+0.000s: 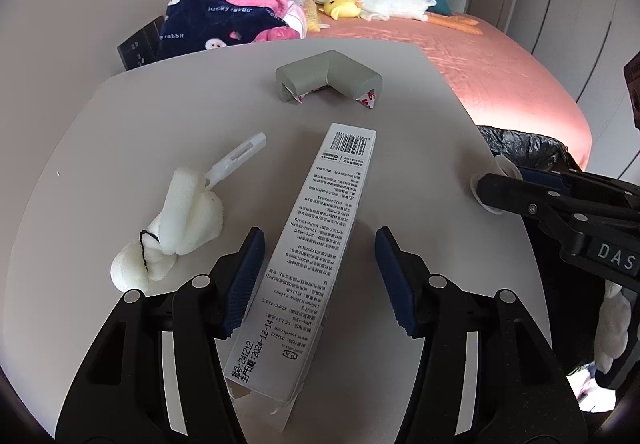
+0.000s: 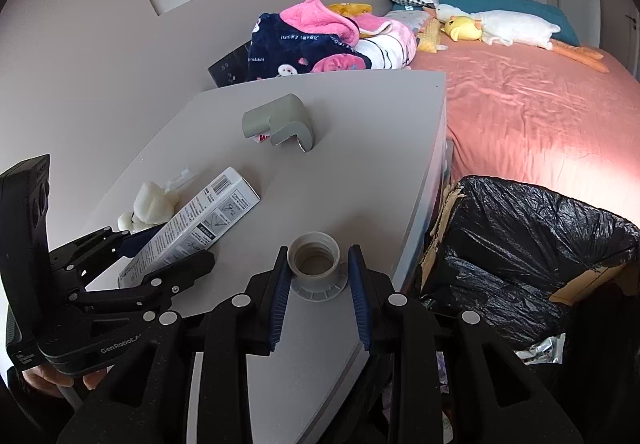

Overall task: Collect trash
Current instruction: 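Grasp the long white carton box with the left tool, then carry the carton and white cup over the bag and open both tools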

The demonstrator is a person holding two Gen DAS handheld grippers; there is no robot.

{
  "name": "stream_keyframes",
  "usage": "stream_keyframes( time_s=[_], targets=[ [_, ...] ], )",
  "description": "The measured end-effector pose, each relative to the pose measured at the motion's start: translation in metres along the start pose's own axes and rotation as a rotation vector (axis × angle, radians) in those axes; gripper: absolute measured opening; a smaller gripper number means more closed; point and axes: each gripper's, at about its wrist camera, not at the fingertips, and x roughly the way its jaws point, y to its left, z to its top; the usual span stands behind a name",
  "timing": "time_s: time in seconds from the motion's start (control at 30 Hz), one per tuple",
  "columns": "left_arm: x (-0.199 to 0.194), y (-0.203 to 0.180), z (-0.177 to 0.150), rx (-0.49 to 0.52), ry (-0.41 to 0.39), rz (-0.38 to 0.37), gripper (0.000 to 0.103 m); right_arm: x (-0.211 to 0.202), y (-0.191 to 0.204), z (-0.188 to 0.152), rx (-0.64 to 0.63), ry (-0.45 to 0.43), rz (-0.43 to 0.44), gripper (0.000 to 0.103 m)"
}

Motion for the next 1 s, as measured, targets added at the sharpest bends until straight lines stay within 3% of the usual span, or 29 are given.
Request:
stream_keyframes(
  time_s=[0.13, 0.43, 1.0],
  targets=[
    [-0.003, -0.003, 0.0, -0.018, -0.012, 0.011, 0.027, -0.005, -0.003, 0.0, 0.016, -0.003, 0.016, 0.03],
    [-0.013, 0.001, -0.009, -0.132, -0.026, -0.052, 0.027, -0.022, -0.005, -0.004, 0.018, -0.02, 0.043, 0.03],
    [-0.046, -0.057, -0.002, -0.121, -0.059, -0.185, 0.027, -0.082, -0.022, -0.012, 0.013, -0.087, 0.016, 0.03]
  ],
)
